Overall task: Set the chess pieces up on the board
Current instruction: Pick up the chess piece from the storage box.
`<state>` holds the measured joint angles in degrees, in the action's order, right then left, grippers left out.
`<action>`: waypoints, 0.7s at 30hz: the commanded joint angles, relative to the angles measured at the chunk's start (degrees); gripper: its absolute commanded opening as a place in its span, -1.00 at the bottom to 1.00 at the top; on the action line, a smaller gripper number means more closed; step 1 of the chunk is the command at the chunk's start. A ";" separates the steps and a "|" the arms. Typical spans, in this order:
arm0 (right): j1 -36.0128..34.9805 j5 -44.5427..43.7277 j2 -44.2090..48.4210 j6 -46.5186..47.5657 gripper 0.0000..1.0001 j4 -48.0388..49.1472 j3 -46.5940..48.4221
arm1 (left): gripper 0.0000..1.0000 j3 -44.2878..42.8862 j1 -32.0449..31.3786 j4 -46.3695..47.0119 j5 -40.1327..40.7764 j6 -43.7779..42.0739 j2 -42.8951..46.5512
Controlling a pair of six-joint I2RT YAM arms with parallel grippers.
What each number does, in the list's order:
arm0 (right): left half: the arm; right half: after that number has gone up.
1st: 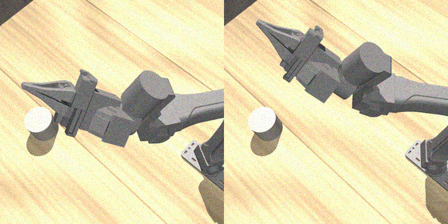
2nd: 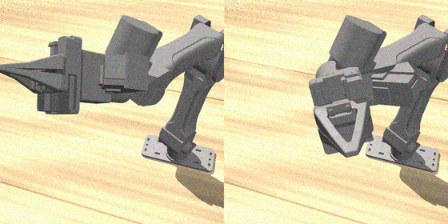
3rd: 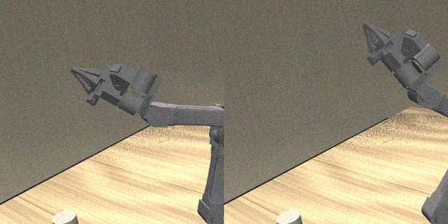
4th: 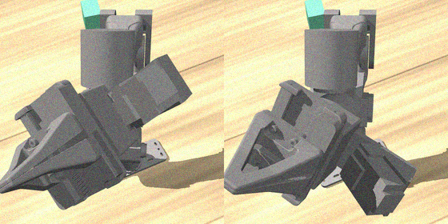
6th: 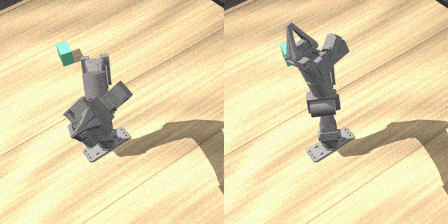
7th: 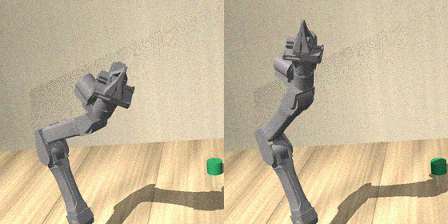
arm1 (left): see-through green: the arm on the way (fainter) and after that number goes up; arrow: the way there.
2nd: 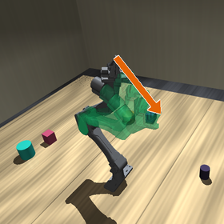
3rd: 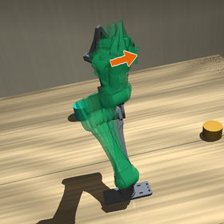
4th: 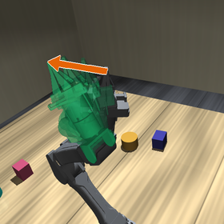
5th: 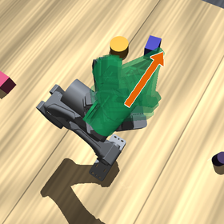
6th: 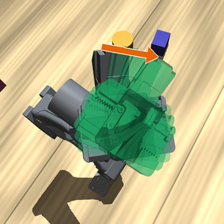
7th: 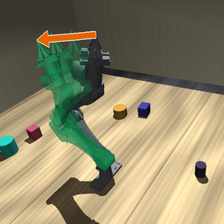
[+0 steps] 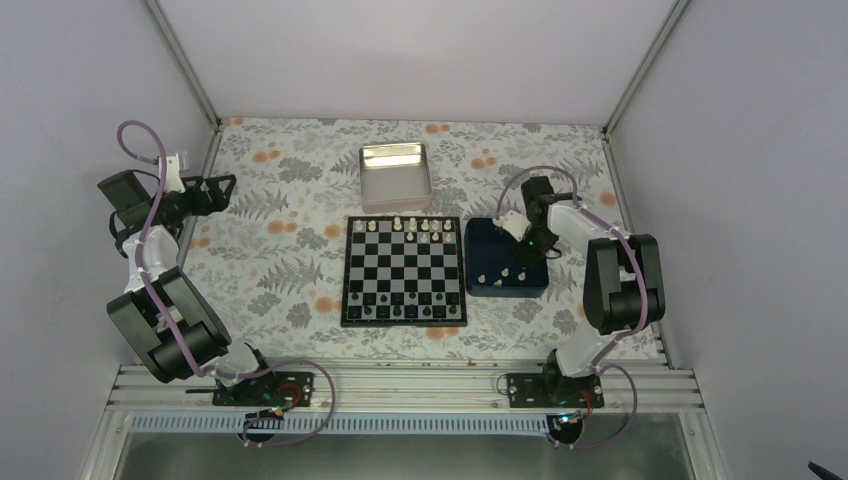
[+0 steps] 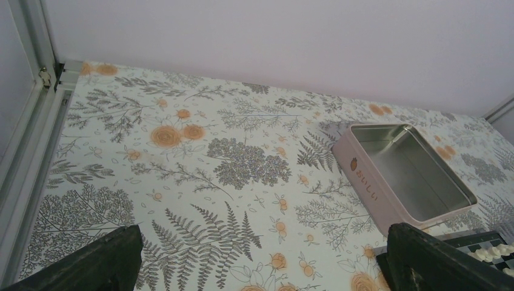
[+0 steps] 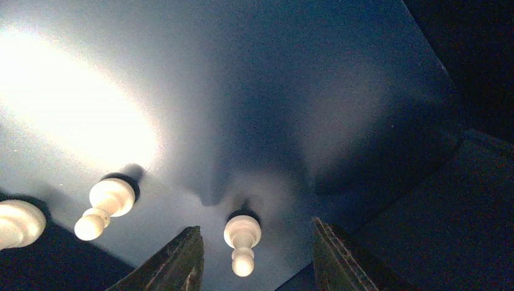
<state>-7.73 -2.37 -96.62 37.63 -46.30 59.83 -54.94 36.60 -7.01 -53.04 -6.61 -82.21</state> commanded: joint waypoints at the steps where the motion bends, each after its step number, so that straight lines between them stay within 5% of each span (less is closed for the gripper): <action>1: 0.81 -2.04 -0.36 -0.35 -0.05 -0.44 -0.68 | 1.00 0.12 0.50 1.12 -1.15 -0.07 0.09; 21: 0.69 -2.90 -0.18 -0.37 -0.58 -2.06 -0.74 | 1.00 0.09 0.49 1.14 -1.32 0.02 -0.05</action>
<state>-7.40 -4.45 -96.71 37.41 -47.81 59.35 -54.94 36.60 -6.98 -53.06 -6.61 -82.24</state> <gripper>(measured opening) 0.246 0.999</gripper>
